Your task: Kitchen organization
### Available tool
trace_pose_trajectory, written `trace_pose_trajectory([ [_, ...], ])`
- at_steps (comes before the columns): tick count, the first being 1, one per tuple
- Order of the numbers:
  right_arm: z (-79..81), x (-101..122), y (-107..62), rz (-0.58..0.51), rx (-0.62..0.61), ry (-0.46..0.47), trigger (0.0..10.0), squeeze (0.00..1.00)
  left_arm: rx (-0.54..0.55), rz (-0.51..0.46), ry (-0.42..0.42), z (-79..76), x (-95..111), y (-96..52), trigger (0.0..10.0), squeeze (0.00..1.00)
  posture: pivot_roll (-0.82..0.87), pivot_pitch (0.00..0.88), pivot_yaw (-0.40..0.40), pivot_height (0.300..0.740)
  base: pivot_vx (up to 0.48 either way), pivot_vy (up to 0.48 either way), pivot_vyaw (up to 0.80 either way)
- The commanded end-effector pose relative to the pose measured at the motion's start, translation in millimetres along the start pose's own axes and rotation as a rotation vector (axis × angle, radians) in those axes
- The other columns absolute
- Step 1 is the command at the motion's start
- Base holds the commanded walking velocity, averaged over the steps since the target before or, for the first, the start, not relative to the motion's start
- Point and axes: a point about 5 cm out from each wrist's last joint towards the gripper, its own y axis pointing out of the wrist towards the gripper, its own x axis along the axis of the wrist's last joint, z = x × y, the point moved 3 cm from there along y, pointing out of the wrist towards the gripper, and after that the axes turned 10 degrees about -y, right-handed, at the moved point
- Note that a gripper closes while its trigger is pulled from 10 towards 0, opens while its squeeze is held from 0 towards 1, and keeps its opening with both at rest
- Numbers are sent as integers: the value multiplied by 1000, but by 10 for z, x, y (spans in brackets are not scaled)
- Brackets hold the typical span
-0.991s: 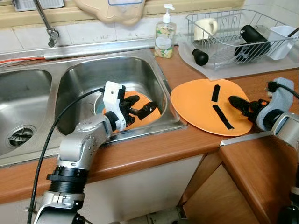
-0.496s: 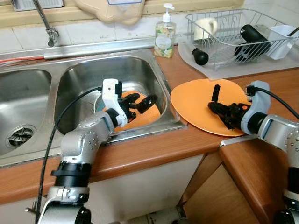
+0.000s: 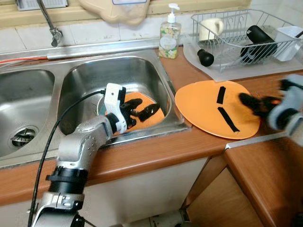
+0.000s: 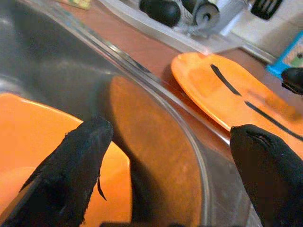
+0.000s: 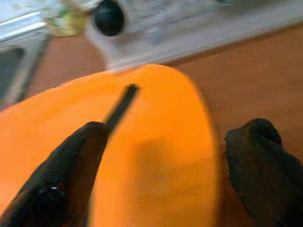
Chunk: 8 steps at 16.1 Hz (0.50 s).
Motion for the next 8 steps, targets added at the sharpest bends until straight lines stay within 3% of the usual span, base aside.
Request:
trace_pose_trajectory([
  [1,-34,7,9,6,-21,-7,10000,1000,-19,1,34,-44,22,-4,10000,0,-214,0,48,740,0,0,0],
  [2,-85,-105,51,54,-47,11,10000,812,-19,5,41,-39,12,-22,10000,0,-212,0,45,740,0,0,0],
  [3,-83,-132,61,64,-45,16,10000,812,-19,5,43,-39,12,-25,10000,0,-208,0,40,740,0,0,0],
  [4,-31,-172,77,84,-11,28,10000,0,-21,1,44,-41,18,-33,10000,0,-206,0,39,740,0,0,0],
  [7,280,-223,81,124,164,59,10000,0,-22,-6,29,-34,17,-55,10000,0,-206,0,39,740,0,0,0],
  [8,311,-225,78,127,182,57,10000,0,-20,-4,28,-29,13,-56,10000,0,-206,0,39,740,0,0,0],
])
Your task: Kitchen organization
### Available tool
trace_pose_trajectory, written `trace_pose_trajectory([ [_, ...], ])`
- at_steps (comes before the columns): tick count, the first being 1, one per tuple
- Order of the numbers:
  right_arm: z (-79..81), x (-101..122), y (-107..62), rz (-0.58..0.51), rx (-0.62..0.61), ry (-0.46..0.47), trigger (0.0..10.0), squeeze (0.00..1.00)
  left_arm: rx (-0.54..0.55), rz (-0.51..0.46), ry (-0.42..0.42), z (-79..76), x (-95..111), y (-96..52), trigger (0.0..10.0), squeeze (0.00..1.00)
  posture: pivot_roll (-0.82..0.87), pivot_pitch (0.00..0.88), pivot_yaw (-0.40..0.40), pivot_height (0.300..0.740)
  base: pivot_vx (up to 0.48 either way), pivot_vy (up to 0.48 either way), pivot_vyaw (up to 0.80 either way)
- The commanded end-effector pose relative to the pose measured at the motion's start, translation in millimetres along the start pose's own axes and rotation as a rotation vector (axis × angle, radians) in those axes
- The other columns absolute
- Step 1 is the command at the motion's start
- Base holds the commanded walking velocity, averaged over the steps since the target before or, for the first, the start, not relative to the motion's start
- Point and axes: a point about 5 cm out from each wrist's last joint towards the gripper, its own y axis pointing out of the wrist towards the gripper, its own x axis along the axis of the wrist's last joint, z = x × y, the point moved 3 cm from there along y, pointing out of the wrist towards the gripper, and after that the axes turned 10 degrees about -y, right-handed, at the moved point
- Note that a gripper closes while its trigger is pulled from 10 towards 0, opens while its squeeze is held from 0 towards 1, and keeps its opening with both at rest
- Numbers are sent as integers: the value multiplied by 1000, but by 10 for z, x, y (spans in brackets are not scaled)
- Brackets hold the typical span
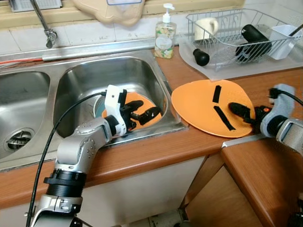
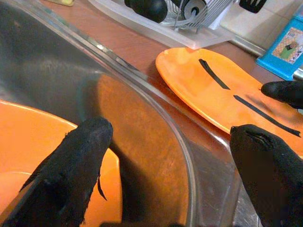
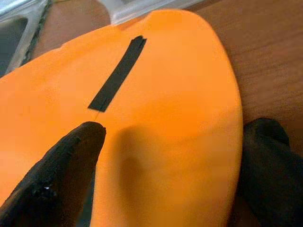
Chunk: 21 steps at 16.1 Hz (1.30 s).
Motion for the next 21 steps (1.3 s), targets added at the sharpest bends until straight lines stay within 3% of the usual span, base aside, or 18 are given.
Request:
trace_pose_trajectory([
  [1,158,-24,33,19,84,-6,10000,0,0,-8,11,-5,22,-22,10000,0,-207,0,39,740,0,0,0],
  [5,480,-71,19,51,238,-54,10000,0,39,-23,-12,66,54,40,10000,0,-206,0,36,740,0,0,0],
  [8,526,-112,29,68,250,-56,10000,0,48,-38,-44,82,70,104,10000,0,-209,0,38,740,0,0,0],
  [14,614,-75,24,50,275,-66,10000,0,67,-58,-230,169,-6,217,10000,0,-209,0,35,740,0,0,0],
  [19,731,25,35,1,311,-88,10000,0,-36,-101,-332,49,66,322,10000,0,-215,0,38,740,0,0,0],
  [21,776,42,40,-8,321,-100,10000,0,-65,-102,-324,5,88,340,10000,0,-215,0,37,740,0,0,0],
])
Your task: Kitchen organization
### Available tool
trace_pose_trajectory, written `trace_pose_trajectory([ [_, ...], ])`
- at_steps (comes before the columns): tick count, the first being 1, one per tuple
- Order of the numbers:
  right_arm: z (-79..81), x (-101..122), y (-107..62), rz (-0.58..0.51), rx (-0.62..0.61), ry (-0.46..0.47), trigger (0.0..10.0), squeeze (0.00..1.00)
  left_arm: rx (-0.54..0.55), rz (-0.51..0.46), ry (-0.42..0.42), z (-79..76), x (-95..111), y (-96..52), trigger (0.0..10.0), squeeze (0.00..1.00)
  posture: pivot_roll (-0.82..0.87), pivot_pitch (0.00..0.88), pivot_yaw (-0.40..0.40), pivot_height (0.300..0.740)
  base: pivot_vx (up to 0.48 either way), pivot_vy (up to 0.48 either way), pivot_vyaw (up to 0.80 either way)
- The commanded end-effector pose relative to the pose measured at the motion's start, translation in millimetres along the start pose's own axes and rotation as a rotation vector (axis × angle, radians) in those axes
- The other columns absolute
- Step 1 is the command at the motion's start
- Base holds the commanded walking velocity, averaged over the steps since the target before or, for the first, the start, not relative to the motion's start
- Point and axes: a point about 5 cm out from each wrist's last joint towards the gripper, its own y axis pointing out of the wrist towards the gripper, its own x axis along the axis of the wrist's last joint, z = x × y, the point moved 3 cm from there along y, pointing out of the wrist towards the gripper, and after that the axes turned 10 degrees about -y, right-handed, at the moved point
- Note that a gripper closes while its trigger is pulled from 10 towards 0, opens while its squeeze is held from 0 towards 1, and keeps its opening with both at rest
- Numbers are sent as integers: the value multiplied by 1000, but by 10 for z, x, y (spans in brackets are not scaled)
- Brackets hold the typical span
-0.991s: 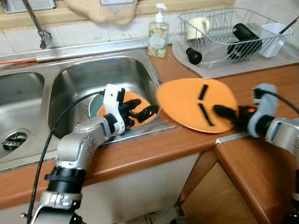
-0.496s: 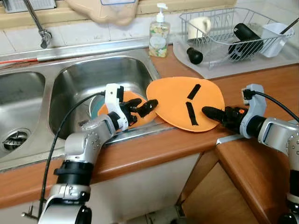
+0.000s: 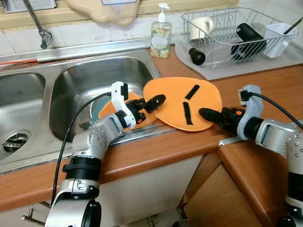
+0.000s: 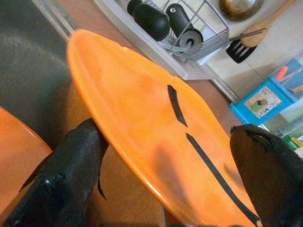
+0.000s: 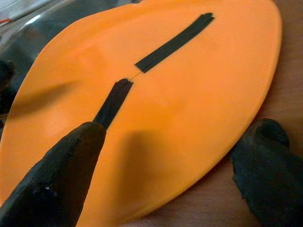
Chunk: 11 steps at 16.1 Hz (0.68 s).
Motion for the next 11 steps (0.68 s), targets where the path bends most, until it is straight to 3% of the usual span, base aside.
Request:
trace_pose_trajectory([
  [1,109,139,12,-50,38,-38,10000,0,-31,-6,6,-66,52,36,9804,0,-216,0,36,740,0,0,0],
  [2,118,145,14,-53,41,-38,10000,0,-31,-6,6,-66,51,37,9804,0,-216,0,36,740,0,0,0],
  [3,121,154,15,-57,41,-39,10000,0,-36,-6,2,-70,53,36,4392,0,-216,0,35,740,0,0,0],
  [4,125,165,16,-63,41,-39,10000,0,-42,-7,0,-76,54,35,4392,0,-216,0,35,740,0,0,0],
  [5,131,208,22,-78,41,-47,10000,0,-48,-20,-9,-79,69,21,0,0,-215,0,28,740,0,0,0],
  [11,139,250,38,-95,36,-67,10000,0,-77,-66,-19,-127,140,-9,0,0,-211,0,22,740,0,0,0],
])
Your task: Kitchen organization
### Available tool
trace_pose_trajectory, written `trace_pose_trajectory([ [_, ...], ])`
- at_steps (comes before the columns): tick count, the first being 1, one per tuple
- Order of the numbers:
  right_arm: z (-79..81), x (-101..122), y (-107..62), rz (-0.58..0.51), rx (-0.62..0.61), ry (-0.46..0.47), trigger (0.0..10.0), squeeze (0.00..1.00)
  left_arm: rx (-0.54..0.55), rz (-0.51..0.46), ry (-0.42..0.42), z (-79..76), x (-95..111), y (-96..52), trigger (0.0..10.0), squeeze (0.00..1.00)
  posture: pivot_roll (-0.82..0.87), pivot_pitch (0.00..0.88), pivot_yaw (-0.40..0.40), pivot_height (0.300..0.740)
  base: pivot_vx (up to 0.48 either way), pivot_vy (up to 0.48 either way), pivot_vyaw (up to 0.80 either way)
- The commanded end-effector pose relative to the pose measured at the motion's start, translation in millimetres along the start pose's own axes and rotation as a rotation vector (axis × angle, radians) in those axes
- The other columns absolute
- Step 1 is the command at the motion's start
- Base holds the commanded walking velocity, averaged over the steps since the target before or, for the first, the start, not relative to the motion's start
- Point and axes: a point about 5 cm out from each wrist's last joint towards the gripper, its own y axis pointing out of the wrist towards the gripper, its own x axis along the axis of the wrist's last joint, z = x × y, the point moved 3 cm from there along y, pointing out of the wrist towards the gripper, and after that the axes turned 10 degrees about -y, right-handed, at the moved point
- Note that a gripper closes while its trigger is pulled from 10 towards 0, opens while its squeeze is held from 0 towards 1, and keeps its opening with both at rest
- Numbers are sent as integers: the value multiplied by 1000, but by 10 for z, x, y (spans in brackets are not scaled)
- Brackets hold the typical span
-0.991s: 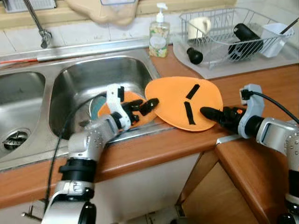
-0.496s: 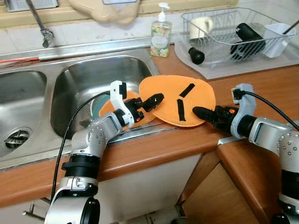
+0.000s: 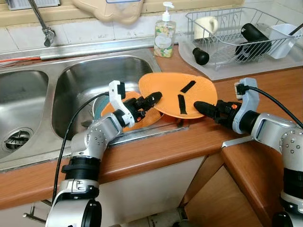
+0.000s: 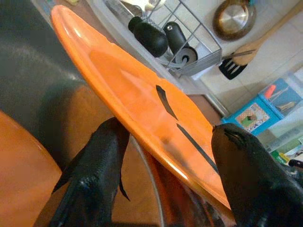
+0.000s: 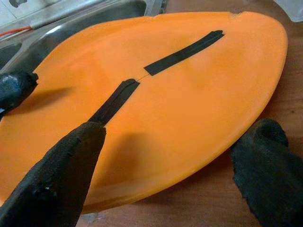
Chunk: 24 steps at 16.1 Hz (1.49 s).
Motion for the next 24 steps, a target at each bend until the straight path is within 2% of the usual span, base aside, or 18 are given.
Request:
trace_pose_trajectory([
  [1,51,100,2,-36,12,-34,10000,0,-49,-23,22,-112,73,19,0,0,-212,0,23,740,0,0,0],
  [9,72,125,11,-46,12,-79,10000,0,-26,-53,41,-105,112,-113,0,0,-205,0,21,740,0,0,0],
  [16,133,190,64,-72,15,-122,10000,0,31,-123,61,-111,223,-348,0,0,-182,0,13,740,0,0,0],
  [18,166,285,84,-109,10,-145,10000,0,23,-212,33,-182,407,-417,0,0,-173,0,10,740,0,0,0],
  [21,237,368,87,-145,36,-166,10000,0,25,-262,52,-222,587,-481,0,0,-169,0,11,740,0,0,0],
  [24,290,403,44,-167,61,-195,10000,0,81,-367,36,-159,774,-588,0,0,-170,0,17,740,0,0,0],
])
